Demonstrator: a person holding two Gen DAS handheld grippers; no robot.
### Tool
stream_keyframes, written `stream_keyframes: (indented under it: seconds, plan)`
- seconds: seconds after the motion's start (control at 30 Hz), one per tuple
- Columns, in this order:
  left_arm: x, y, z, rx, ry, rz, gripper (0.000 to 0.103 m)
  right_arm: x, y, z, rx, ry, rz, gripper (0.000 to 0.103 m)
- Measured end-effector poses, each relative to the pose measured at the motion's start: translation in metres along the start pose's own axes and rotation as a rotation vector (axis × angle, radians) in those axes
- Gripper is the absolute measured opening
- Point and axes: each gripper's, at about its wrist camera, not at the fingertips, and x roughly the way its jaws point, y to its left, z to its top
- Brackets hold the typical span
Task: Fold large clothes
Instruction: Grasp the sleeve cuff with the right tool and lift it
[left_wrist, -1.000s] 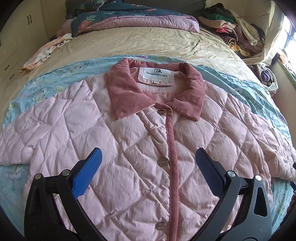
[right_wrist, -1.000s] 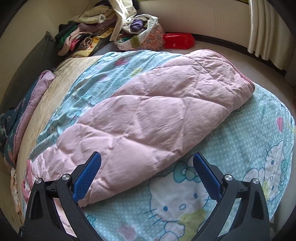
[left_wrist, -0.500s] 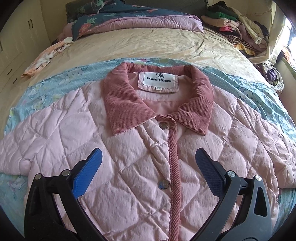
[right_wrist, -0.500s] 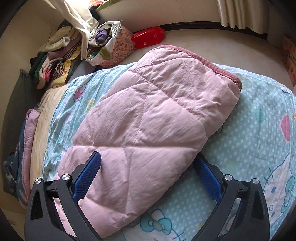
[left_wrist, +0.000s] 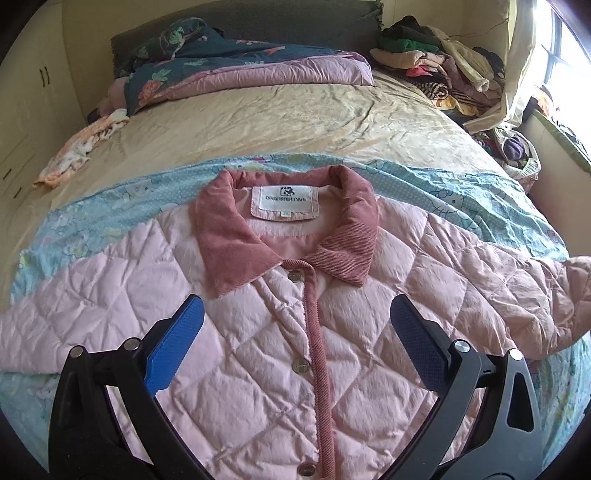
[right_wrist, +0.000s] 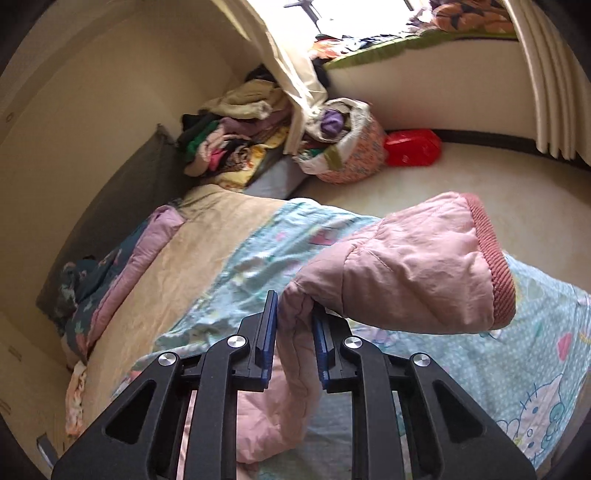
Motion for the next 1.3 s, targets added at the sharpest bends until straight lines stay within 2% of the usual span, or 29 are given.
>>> stream_keyframes:
  seconds: [0.23,0.33,0.53,1.07,1.13,1.3]
  plan:
    - [-0.037,0.018,0.006,-0.001,-0.055,-0.012,0.095,-0.031,0.082,-0.003,-0.146,-0.018,0.135,0.016]
    - [-0.048,0.031,0.006,-0.023,-0.062,-0.034,0.095,-0.037,0.111,-0.011,-0.182,0.002,0.196,0.016]
    - [-0.065,0.05,0.005,-0.014,-0.089,-0.007,0.095,-0.048,0.165,-0.036,-0.277,0.05,0.287,0.016]
    - [-0.085,0.112,-0.003,-0.099,-0.121,-0.048,0.095,-0.055,0.257,-0.088,-0.462,0.134,0.383,0.015]
    - [-0.085,0.121,-0.005,-0.119,-0.119,-0.063,0.095,-0.053,0.267,-0.094,-0.48,0.145,0.393,0.015]
    - [-0.078,0.144,-0.014,-0.197,-0.098,-0.154,0.095,-0.047,0.287,-0.118,-0.537,0.169,0.419,0.015]
